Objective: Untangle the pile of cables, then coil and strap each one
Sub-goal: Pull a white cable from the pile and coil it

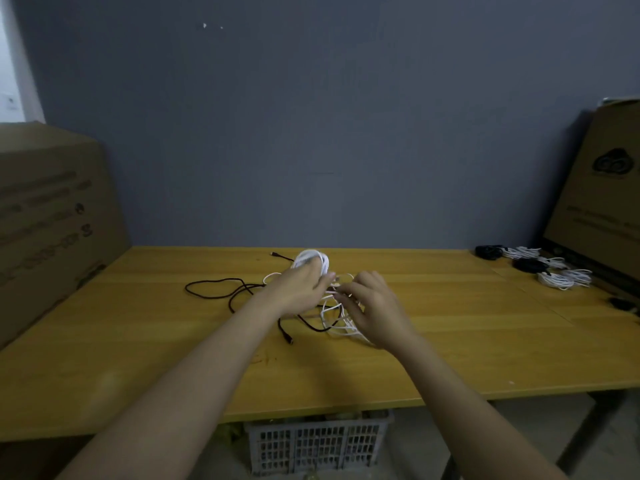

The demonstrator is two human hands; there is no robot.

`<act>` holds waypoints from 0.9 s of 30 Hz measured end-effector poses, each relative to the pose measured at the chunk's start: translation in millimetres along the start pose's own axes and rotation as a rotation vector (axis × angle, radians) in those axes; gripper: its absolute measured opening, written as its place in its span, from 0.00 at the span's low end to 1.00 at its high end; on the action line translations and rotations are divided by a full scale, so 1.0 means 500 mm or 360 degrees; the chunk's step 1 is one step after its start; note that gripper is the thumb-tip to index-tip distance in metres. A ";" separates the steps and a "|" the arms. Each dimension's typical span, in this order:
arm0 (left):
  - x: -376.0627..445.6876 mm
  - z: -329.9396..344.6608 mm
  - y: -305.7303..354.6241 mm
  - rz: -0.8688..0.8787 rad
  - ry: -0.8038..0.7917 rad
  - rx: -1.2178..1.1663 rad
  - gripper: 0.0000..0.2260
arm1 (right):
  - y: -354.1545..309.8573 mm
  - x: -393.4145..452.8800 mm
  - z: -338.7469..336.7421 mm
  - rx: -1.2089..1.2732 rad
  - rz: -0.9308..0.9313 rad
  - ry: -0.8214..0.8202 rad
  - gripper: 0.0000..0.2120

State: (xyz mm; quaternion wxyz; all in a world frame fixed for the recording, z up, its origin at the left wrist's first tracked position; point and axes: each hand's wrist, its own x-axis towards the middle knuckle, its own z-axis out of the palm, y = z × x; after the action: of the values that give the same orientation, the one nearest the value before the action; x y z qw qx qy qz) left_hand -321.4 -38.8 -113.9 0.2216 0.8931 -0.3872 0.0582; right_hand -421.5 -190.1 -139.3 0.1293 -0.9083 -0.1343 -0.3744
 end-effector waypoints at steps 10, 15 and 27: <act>-0.011 -0.020 -0.075 -0.0026 0.0029 -0.0142 0.19 | 0.081 -0.046 -0.020 0.0124 0.0500 -0.0232 0.22; -0.014 -0.011 -0.092 -0.0320 0.0341 -0.0484 0.19 | 0.057 -0.057 -0.012 0.0672 0.0853 -0.0094 0.19; -0.036 -0.016 -0.087 -0.0541 0.0485 -0.0578 0.18 | 0.048 -0.067 -0.041 0.1658 0.1241 0.0036 0.05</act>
State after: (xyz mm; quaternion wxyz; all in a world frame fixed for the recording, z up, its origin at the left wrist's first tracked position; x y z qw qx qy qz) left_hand -302.2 2.9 -127.0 0.4401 0.8718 -0.1984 0.0833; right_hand -449.6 -224.1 -152.3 0.6806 -0.7048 0.0428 -0.1955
